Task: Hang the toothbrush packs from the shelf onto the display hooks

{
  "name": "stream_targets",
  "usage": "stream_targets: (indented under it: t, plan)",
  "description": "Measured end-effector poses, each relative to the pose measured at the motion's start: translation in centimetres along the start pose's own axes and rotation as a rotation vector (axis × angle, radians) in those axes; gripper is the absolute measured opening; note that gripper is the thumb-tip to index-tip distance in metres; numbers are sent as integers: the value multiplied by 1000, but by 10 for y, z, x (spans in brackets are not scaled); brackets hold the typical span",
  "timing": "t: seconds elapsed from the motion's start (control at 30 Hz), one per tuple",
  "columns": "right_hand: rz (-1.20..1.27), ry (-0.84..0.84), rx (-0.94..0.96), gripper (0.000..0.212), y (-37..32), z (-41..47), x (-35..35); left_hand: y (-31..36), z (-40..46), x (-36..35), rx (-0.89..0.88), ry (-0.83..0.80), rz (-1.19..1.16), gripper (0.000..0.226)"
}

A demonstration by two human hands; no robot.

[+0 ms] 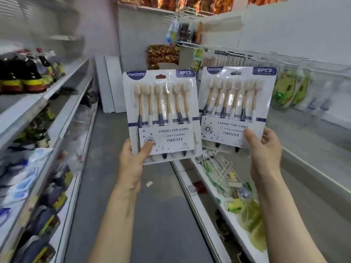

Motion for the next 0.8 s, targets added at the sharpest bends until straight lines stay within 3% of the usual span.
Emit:
stream_targets:
  t: [0.13,0.4,0.5,0.8]
  plan:
    - [-4,45,23,20,40,49,-82,-35,108,19,30,-42,-43,25]
    - [-95,224,43,24,77,165,-217,-62,350,-1,51,-303,-87,31]
    - [-98,274,13,32,89,199,-244,-84,411,-23,86,-373,-117,37]
    - [-61,340,28,24,138,325,-301,-156,553,-92,145,-502,-141,48]
Point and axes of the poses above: each hand's wrist, its own z-axis towards the middle knuckle, its own x-axis out of the back of the hand, y = z × x, the point moved 1 cm from there along z, towards the middle knuckle, and after that the axes turned 4 degrees about -x, right-handed, at the moved point
